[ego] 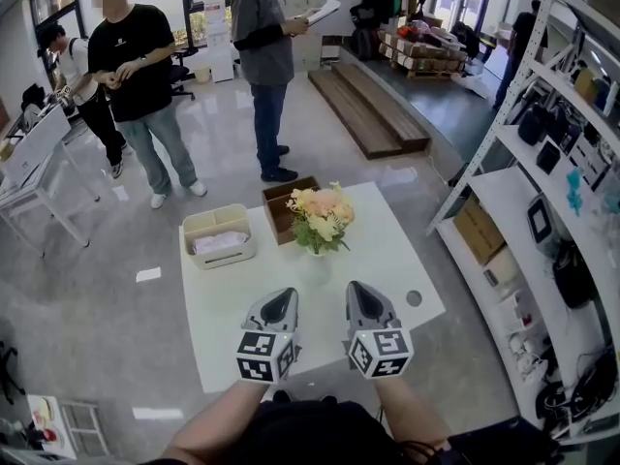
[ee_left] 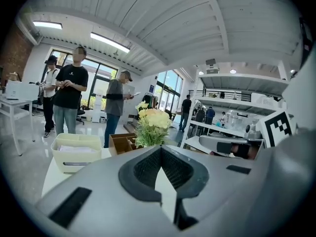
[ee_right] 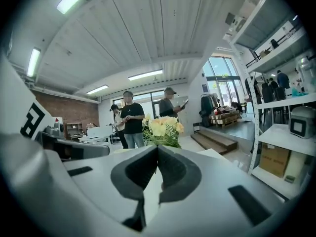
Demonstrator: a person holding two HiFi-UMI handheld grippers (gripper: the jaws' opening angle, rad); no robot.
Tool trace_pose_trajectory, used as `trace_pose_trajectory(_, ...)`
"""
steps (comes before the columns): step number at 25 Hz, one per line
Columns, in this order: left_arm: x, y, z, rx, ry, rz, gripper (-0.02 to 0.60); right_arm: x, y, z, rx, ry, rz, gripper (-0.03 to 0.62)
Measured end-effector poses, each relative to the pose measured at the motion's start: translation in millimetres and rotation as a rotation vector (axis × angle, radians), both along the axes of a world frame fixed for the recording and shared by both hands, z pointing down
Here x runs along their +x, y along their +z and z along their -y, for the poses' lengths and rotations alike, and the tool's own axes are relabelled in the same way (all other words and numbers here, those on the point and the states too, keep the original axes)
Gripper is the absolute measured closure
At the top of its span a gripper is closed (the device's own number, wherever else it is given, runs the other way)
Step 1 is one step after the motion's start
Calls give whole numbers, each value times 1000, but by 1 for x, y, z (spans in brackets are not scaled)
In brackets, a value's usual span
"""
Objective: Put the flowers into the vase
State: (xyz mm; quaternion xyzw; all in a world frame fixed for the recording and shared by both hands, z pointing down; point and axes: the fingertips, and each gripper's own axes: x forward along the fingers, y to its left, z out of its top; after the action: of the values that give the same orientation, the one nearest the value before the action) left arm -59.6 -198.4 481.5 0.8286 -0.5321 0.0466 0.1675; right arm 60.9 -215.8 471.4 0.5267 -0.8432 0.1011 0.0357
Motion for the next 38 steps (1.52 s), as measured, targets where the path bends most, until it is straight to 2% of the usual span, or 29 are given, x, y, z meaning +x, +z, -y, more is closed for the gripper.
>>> trace_pose_trajectory(19, 2, 0, 2, -2, -15, 14, 578, -3, 12, -2, -56, -12, -1, 591)
trace_pose_trajectory(38, 8, 6, 1, -18, -1, 20, 580, -1, 17, -5, -69, -20, -29, 591)
